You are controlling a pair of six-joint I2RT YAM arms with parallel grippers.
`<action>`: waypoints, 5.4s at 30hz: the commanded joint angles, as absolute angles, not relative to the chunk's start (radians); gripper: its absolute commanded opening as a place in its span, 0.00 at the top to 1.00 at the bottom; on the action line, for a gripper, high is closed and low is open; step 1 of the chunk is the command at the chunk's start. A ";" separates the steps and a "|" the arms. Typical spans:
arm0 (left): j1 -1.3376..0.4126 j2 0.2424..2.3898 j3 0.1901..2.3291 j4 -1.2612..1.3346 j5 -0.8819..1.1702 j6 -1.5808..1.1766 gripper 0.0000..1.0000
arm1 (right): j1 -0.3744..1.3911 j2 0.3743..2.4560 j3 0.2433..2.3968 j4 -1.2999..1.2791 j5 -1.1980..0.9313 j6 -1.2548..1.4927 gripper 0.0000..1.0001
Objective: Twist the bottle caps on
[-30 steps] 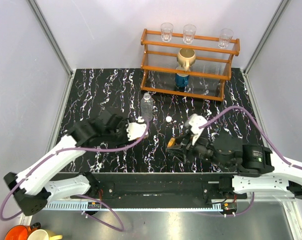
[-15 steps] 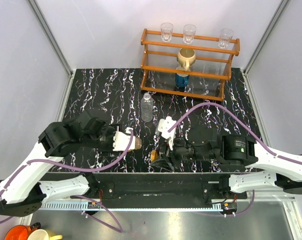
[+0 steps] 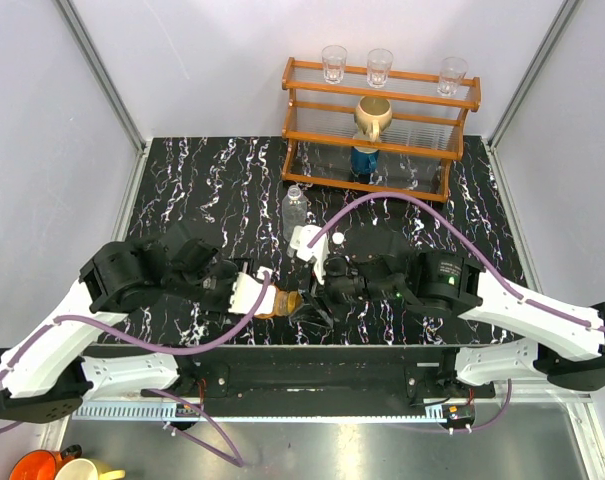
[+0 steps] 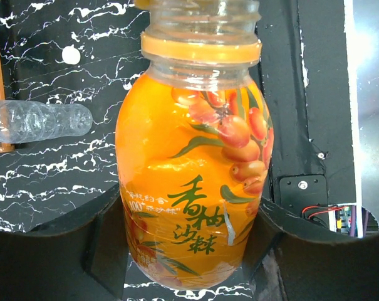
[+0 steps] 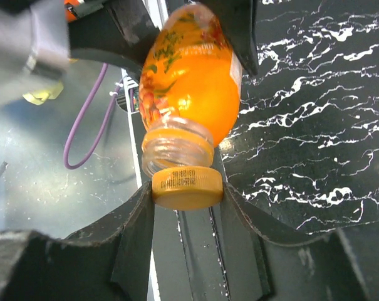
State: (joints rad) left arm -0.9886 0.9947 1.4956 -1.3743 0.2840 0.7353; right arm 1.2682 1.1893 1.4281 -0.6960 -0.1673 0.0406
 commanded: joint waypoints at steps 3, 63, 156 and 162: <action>-1.002 0.989 1.476 -1.463 0.287 0.727 0.55 | 1.255 1.212 1.512 -0.696 -0.218 0.006 0.72; -1.002 1.022 1.506 -1.408 0.270 0.638 0.54 | 1.163 1.261 1.388 -0.552 -0.198 0.078 0.79; -0.931 1.029 1.471 -1.309 0.202 0.499 0.55 | 1.140 1.037 1.101 -0.255 0.003 0.199 0.87; -0.931 1.035 1.486 -1.301 0.190 0.491 0.55 | 1.150 1.058 1.101 -0.236 0.003 0.206 0.87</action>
State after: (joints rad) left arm -0.9352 1.0374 1.4528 -1.3529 0.2108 0.5148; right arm 1.1355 1.0470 1.0935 -0.2810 -0.0010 0.1917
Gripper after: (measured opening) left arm 0.603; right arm 0.472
